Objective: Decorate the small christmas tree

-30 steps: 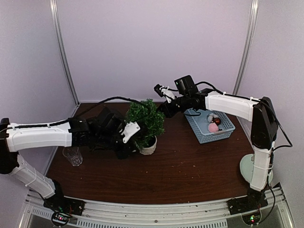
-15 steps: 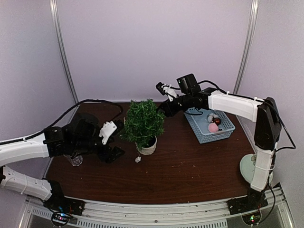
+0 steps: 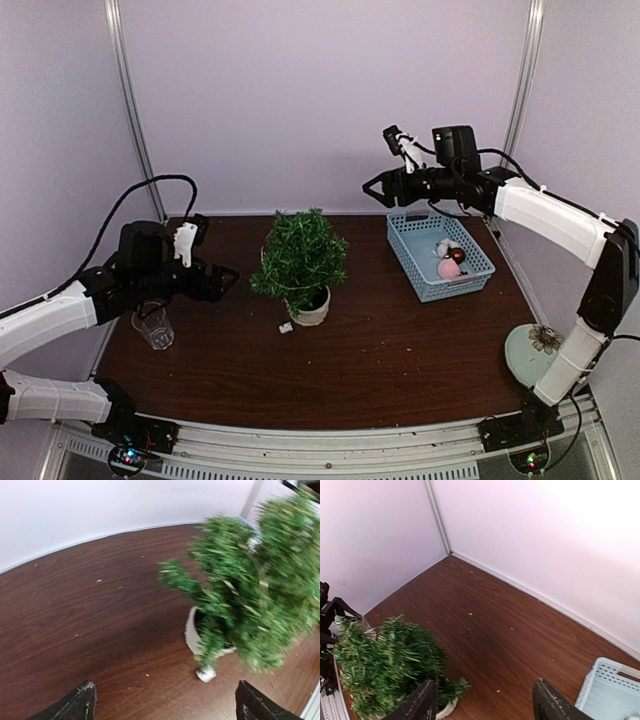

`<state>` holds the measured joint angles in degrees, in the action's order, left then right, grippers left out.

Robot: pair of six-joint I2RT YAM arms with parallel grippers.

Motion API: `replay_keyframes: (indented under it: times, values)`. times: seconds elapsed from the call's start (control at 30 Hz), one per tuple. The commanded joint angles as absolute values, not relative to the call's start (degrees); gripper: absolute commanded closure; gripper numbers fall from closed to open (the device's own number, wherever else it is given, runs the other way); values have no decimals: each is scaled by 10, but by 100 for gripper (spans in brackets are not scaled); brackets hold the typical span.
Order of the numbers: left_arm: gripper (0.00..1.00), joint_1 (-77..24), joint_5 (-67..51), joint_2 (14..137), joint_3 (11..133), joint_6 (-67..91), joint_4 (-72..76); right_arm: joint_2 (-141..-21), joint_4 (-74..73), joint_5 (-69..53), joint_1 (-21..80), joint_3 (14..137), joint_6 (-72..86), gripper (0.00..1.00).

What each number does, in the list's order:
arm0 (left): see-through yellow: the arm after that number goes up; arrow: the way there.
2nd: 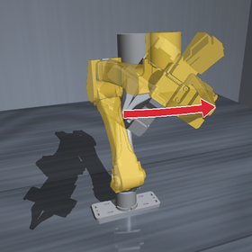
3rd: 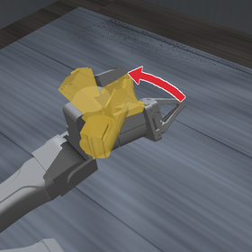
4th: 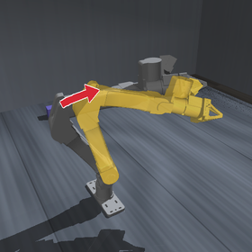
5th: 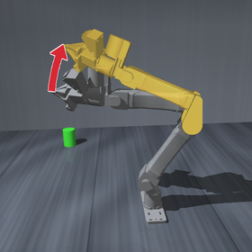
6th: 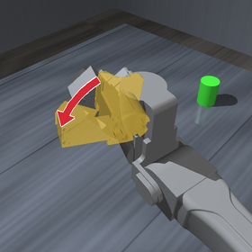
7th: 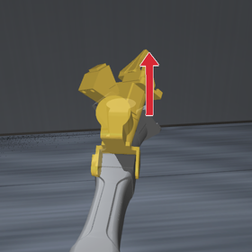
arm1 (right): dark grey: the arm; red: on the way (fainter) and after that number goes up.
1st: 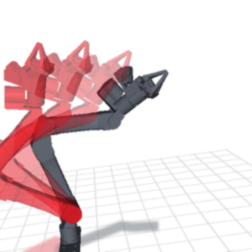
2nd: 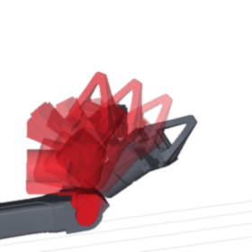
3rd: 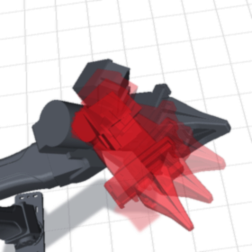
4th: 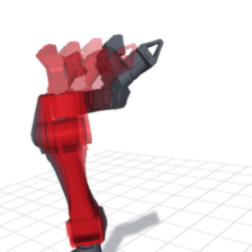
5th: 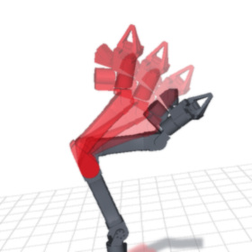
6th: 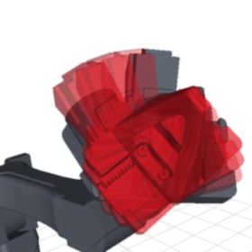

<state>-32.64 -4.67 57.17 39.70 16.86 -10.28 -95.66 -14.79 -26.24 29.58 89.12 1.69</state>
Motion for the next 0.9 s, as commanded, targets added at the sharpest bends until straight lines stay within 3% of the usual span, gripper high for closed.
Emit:
replay_keyframes:
  times: [0.0,0.33,0.5,0.87]
  values:
    - [2,-283,-77,610,423,213,-60,-925,-200,-202,239,835,36,35]
    - [2,-274,-86,686,464,200,-57,-948,-323,-32,124,768,26,47]
    - [3,-274,-79,698,468,200,-60,-995,-324,-22,90,759,30,51]
    - [3,-274,-71,701,469,200,-60,-1068,-319,-28,82,768,37,49]
